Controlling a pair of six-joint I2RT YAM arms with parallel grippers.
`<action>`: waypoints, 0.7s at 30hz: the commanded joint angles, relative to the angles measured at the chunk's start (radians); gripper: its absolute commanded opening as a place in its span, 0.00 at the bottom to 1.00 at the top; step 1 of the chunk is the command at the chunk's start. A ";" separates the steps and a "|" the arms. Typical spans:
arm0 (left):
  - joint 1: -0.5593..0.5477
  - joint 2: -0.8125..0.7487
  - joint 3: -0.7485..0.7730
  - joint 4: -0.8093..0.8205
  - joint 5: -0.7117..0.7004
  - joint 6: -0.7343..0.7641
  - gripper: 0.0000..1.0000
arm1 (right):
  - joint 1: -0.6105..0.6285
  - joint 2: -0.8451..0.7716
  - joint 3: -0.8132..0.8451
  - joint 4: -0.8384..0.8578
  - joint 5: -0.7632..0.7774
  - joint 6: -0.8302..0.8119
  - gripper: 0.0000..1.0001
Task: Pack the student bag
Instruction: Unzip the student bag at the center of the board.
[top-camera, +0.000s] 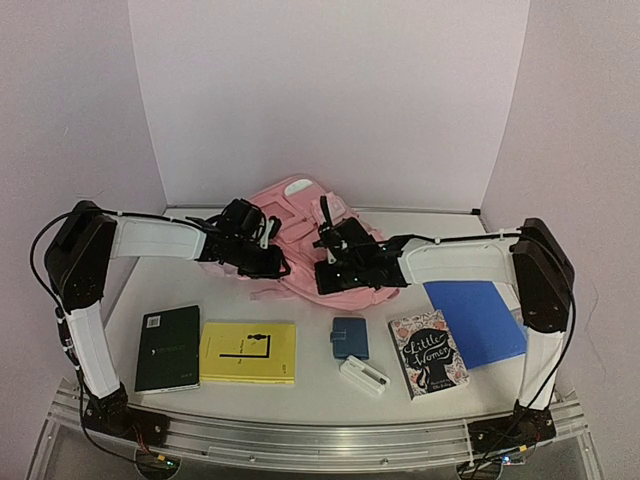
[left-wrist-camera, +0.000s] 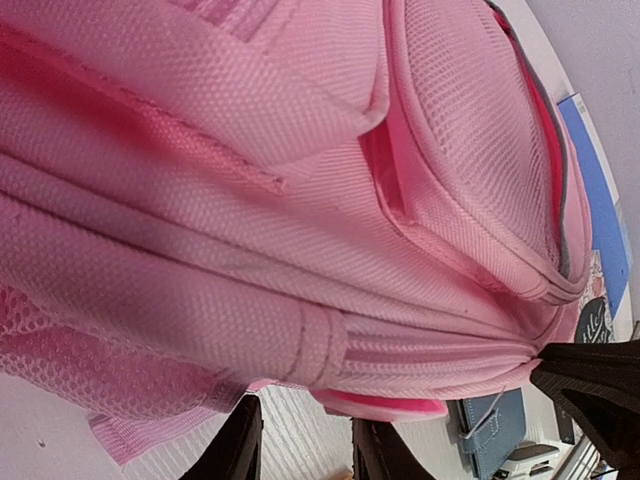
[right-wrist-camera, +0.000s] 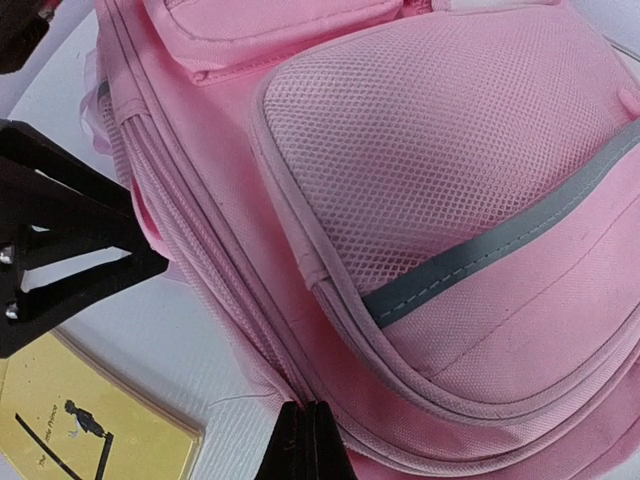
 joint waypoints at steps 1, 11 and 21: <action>-0.007 0.011 0.038 0.000 -0.056 0.052 0.29 | 0.006 -0.095 0.007 0.027 -0.018 0.023 0.00; -0.043 0.038 0.052 0.027 -0.128 0.105 0.28 | 0.006 -0.104 0.009 0.029 -0.035 0.036 0.00; -0.056 0.036 0.058 0.067 -0.259 0.121 0.23 | 0.006 -0.111 -0.011 0.029 -0.045 0.041 0.00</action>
